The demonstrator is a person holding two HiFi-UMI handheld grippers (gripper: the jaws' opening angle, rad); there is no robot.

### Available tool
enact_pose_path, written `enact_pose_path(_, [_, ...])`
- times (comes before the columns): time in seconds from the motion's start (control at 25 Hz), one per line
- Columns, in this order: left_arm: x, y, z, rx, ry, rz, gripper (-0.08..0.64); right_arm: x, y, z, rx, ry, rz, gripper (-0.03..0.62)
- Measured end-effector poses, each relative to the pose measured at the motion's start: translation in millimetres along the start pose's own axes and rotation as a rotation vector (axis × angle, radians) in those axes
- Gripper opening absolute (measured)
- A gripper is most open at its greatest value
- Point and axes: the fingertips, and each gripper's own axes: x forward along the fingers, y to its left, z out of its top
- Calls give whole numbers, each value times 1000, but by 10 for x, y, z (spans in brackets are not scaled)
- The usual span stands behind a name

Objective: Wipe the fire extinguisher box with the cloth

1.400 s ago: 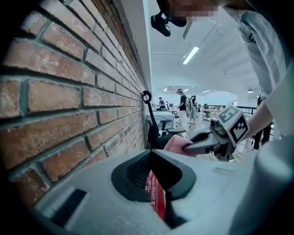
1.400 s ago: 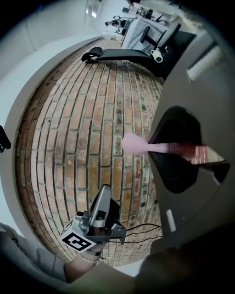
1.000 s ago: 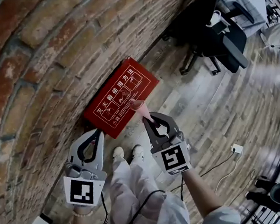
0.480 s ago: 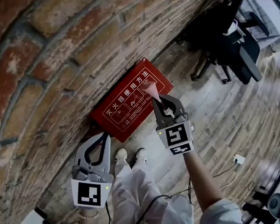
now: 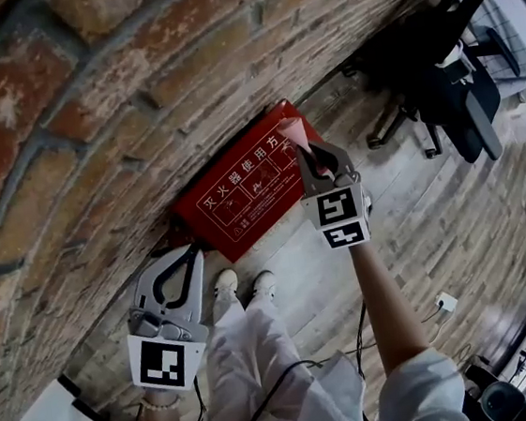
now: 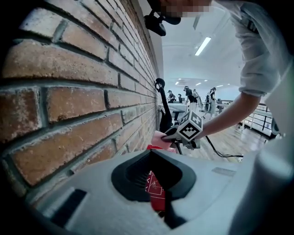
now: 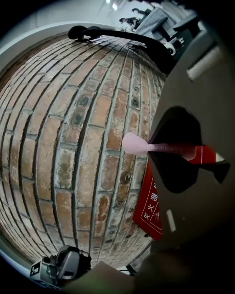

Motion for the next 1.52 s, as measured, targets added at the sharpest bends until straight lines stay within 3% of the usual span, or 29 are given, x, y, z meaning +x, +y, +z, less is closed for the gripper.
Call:
enact_pose_path(0.36, [-7, 34, -102, 29, 15, -5, -2, 395, -250, -11, -61, 34, -24, 26])
enact_pose_path(0.48, [-24, 36, -150, -1, 26, 0, -2, 514, -346, -41, -69, 57, -36, 26])
enact_pose_path(0.64, [-16, 21, -125, 71, 22, -23, -2, 632, -479, -81, -98, 83, -54, 26])
enact_pose_path(0.96, [-60, 56, -201, 44, 36, -3, -2, 774, -579, -263, -124, 144, -81, 26])
enact_pose_path(1.52, [-80, 87, -283, 56, 25, 0, -2, 941, -118, -381, -40, 183, -3, 26])
